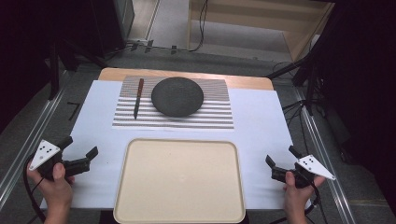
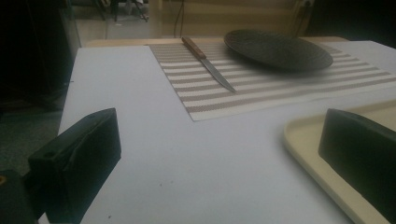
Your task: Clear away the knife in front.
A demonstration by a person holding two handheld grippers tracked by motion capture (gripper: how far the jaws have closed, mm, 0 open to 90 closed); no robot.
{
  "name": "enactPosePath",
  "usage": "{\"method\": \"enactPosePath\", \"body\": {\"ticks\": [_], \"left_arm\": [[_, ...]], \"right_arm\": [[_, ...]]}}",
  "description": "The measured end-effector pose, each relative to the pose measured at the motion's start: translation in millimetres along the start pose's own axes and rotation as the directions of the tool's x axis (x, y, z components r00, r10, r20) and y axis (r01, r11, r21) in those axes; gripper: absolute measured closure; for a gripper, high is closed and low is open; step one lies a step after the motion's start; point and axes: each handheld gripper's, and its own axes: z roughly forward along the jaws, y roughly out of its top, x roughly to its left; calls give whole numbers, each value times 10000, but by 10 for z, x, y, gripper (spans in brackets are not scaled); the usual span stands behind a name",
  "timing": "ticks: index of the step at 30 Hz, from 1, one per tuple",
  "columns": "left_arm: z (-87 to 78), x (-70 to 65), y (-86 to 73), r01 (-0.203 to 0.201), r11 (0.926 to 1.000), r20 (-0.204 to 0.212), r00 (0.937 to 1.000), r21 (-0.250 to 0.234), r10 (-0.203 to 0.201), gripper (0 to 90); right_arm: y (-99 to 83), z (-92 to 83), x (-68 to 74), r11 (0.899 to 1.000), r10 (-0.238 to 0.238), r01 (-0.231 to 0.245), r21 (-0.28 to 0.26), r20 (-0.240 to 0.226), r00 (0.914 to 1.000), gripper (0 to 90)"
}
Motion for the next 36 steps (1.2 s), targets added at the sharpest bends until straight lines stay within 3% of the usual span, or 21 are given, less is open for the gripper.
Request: {"method": "enactPosePath", "body": {"ticks": [7,14,23,36], "left_arm": [[42,-127,178,-358,9994,-18,9994,19,358,0],[116,-196,337,-346,9990,336,9989,276,336,0],[302,-253,587,-467,9989,454,9979,80,463,0],[558,-227,932,-682,9977,682,9954,56,677,0]], "right_arm": [[-2,13,9,9999,-114,114,32,-35,9999,0],[-3,16,11,9999,-125,126,40,-62,9999,0],[-5,25,14,9999,-121,123,57,-286,9995,0],[-4,28,12,9999,-125,128,68,-343,9993,0]]}}
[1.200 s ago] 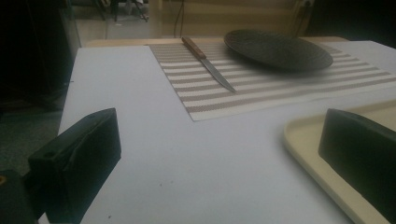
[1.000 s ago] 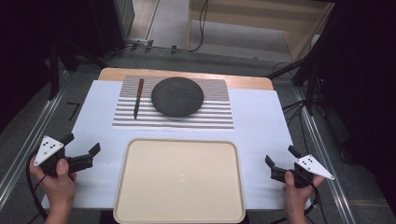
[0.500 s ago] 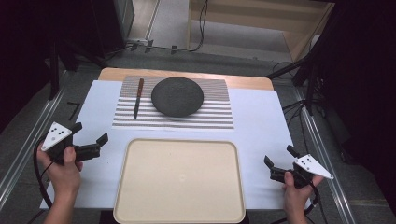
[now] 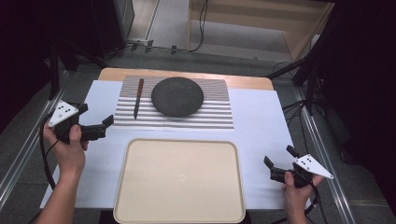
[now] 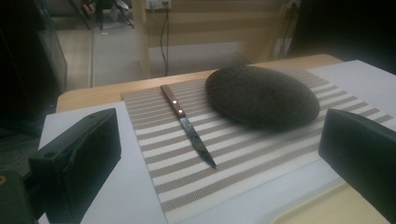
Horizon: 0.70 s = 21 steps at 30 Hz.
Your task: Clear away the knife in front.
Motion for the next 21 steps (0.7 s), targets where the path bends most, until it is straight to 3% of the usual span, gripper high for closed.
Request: {"method": "enactPosePath", "body": {"ticks": [15,21], "left_arm": [[357,89,208,435,9988,329,9985,242,-443,0],[531,112,262,673,9959,340,9970,610,-695,0]], "right_arm": [[-1,5,0,10000,-2,2,43,-7,10000,0],[-2,9,-3,10000,-17,17,64,10,10000,0]]}}
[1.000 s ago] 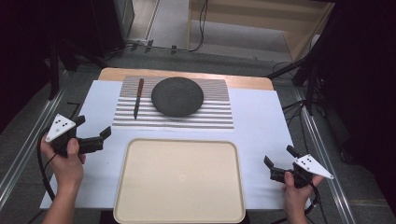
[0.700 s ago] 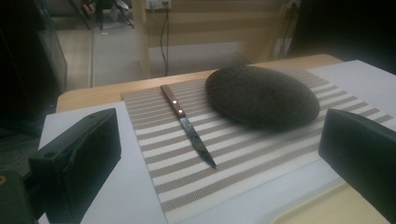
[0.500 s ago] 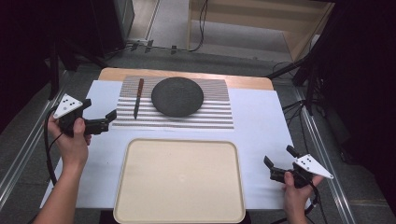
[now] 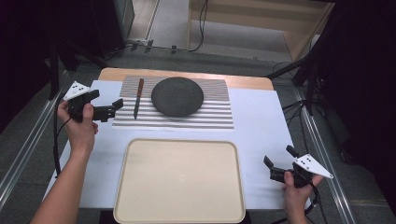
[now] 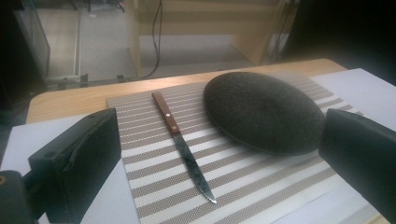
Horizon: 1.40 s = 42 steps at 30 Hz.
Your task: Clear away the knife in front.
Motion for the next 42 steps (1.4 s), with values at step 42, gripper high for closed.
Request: {"method": "enactPosePath", "body": {"ticks": [42], "left_arm": [[1134,217,359,1141,9486,-1404,9872,2953,-750,328]], "right_arm": [[-3,15,-5,9999,64,-64,105,50,10000,0]]}}
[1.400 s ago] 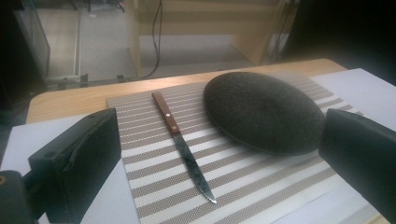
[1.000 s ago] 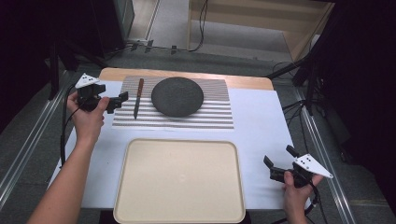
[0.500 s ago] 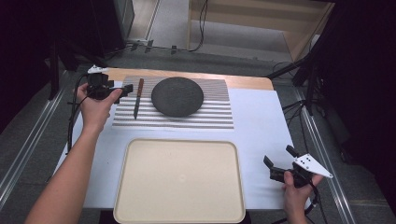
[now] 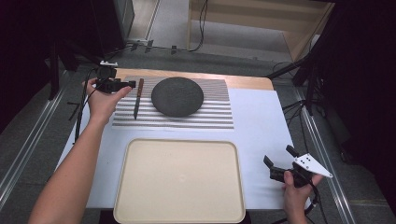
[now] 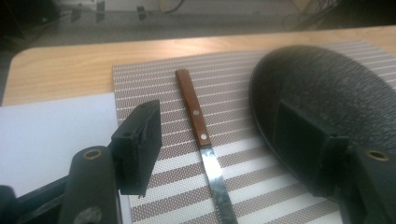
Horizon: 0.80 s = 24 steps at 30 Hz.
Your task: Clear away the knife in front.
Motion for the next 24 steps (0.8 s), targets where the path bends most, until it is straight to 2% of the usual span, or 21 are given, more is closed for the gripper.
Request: {"method": "enactPosePath", "body": {"ticks": [3,9,12,15,19,24], "left_arm": [[83,-7,19,-70,9997,31,10000,230,70,379],[235,-7,58,-85,9978,-195,9998,652,98,422],[332,2,77,20,9943,-335,9994,1069,16,450],[413,7,91,10,9895,-544,9985,1449,70,479],[526,13,92,45,9789,-781,9969,2042,117,502],[638,37,68,180,9675,-601,9982,2523,-29,546]], "right_arm": [[0,0,0,10000,16,-16,10,13,10000,0],[0,3,1,10000,33,-33,17,59,10000,0],[-1,3,1,10000,28,-28,13,71,10000,0],[-1,3,1,10000,13,-14,15,65,10000,0],[-1,4,0,10000,21,-21,18,63,10000,0],[-2,4,2,10000,25,-26,17,69,10000,0]]}}
